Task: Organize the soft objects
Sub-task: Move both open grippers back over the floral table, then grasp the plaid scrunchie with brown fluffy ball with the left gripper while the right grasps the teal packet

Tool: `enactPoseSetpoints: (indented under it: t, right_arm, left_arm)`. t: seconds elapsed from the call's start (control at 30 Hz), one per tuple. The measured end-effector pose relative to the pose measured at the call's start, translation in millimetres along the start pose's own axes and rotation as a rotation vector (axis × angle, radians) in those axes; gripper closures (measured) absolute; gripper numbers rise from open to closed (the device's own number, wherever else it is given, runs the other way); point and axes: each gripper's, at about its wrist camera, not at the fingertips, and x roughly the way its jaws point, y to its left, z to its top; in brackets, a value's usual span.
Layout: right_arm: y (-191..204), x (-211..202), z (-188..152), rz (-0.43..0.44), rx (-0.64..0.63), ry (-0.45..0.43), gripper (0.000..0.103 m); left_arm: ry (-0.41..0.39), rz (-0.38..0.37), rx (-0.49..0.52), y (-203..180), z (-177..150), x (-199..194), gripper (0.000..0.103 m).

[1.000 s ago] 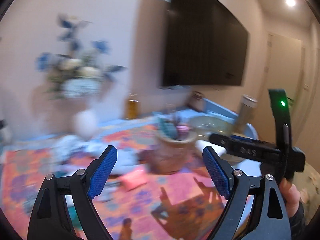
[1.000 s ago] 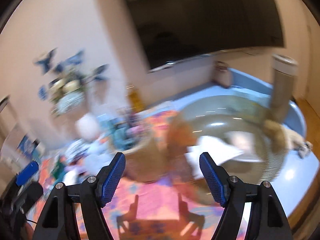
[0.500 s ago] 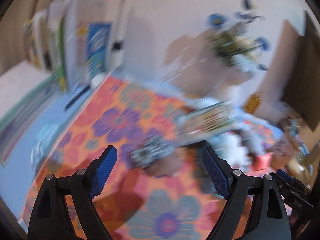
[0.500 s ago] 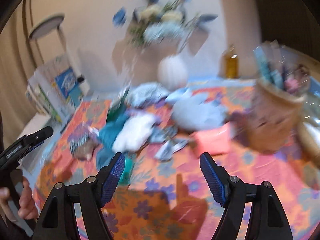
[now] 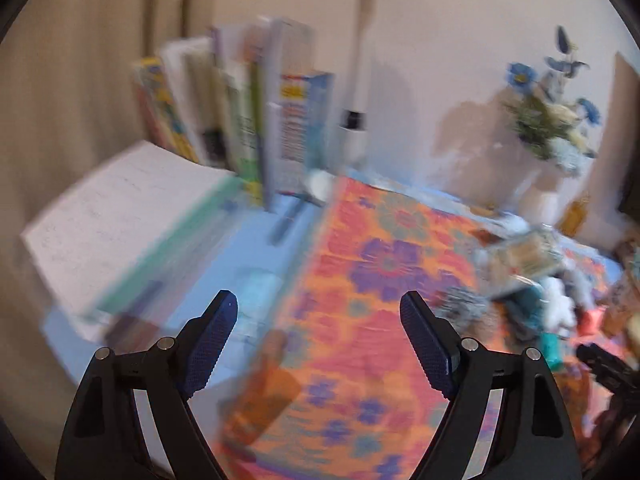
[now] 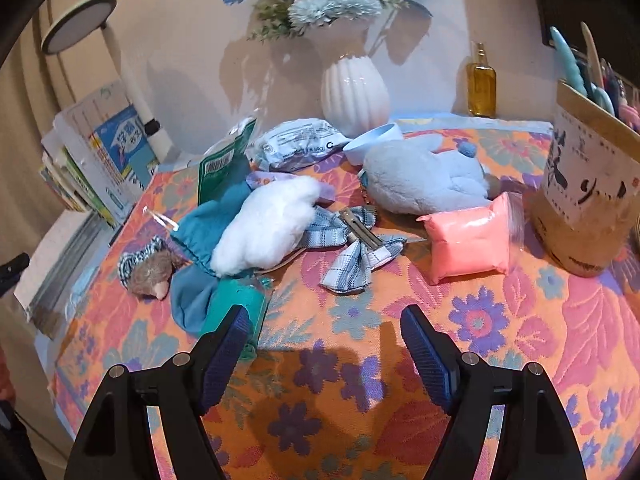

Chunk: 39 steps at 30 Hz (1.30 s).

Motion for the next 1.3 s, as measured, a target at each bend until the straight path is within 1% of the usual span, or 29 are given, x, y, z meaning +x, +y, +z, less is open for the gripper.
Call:
enactPoseSetpoints:
  t: [0.03, 0.1, 0.17, 0.2, 0.27, 0.37, 0.47, 0.63, 0.7, 0.73, 0.77, 0.83, 0.9, 0.97, 1.0, 1.03, 1.1, 1.13, 1.17, 1.2, 1.23, 1.3]
  right_arm:
    - [1.2, -2.1, -0.6, 0.001, 0.0, -0.001, 0.026]
    - [4.0, -6.4, -1.3, 0.008, -0.001, -0.001, 0.026]
    - [9.4, -9.0, -4.0, 0.038, -0.005, 0.009, 0.026]
    - [14.1, -9.7, -5.5, 0.033, -0.021, 0.013, 0.026]
    - [23.6, -9.5, -7.4, 0.021, -0.054, 0.023, 0.026]
    - [37.4, -7.1, -6.9, 0.028, -0.09, 0.033, 0.026]
    - [50.5, 3.3, -2.7, 0.007, -0.11, 0.049, 0.026]
    - [61.3, 24.5, 0.4, -0.011, -0.103, 0.068, 0.026]
    - [62.8, 31.5, -0.2, -0.039, -0.106, 0.078, 0.026]
    - [63.2, 35.3, -1.0, -0.046, -0.107, 0.088, 0.028]
    - [62.8, 37.6, -1.6, -0.049, -0.108, 0.094, 0.032]
    - [62.2, 39.8, -2.2, -0.052, -0.108, 0.1, 0.035]
    - [61.0, 40.3, -2.1, -0.05, -0.103, 0.099, 0.035]
    - [60.6, 41.3, -1.9, -0.049, -0.098, 0.102, 0.041]
    - [60.5, 42.2, -2.2, -0.047, -0.095, 0.104, 0.043]
    - [60.3, 42.5, -2.3, -0.05, -0.094, 0.105, 0.047]
    - [60.7, 42.0, -2.5, -0.051, -0.095, 0.102, 0.056]
    - [60.7, 41.5, -2.5, -0.048, -0.098, 0.099, 0.058]
    - [61.1, 40.4, -2.7, -0.051, -0.1, 0.093, 0.058]
    - [61.8, 39.5, -3.0, -0.052, -0.102, 0.087, 0.058]
    - [62.4, 37.6, -3.7, -0.048, -0.106, 0.079, 0.058]
    - [64.1, 34.4, -4.8, -0.048, -0.114, 0.066, 0.058]
  left_arm:
    - [0.027, -0.046, 0.029, -19.2, -7.4, 11.6, 0.021]
    - [0.047, -0.091, 0.099, -53.2, -17.7, 27.0, 0.021]
    - [0.069, -0.151, 0.168, -89.0, -29.2, 45.5, 0.021]
    - [0.094, -0.177, 0.182, -102.9, -32.3, 55.2, 0.021]
    - [0.114, -0.208, 0.181, -119.0, -33.1, 67.5, 0.021]
    - [0.123, -0.223, 0.15, -123.6, -28.5, 78.1, 0.021]
    - [0.131, -0.235, 0.098, -117.5, -24.0, 89.3, 0.021]
    - [0.139, -0.243, 0.058, -115.7, -26.4, 102.5, 0.021]
    - [0.151, -0.241, 0.056, -118.4, -26.4, 108.2, 0.021]
    - [0.156, -0.243, 0.057, -120.7, -27.0, 110.9, 0.021]
    - [0.162, -0.24, 0.065, -124.0, -28.9, 114.1, 0.021]
    - [0.177, -0.216, 0.088, -129.6, -32.2, 119.0, 0.021]
    - [0.172, -0.204, 0.103, -131.9, -33.0, 118.9, 0.021]
    - [0.167, -0.202, 0.119, -134.8, -34.3, 117.2, 0.021]
    - [0.165, -0.199, 0.123, -135.2, -34.7, 117.0, 0.024]
    - [0.164, -0.195, 0.127, -135.6, -35.2, 116.9, 0.03]
    - [0.172, -0.188, 0.128, -135.9, -36.6, 118.5, 0.036]
    - [0.176, -0.192, 0.128, -136.1, -37.0, 118.7, 0.041]
    - [0.169, -0.198, 0.133, -136.5, -37.3, 117.1, 0.044]
    - [0.16, -0.201, 0.14, -136.9, -37.4, 116.1, 0.049]
    - [0.149, -0.202, 0.149, -137.6, -38.1, 113.2, 0.053]
    - [0.141, -0.199, 0.16, -138.4, -39.1, 107.9, 0.056]
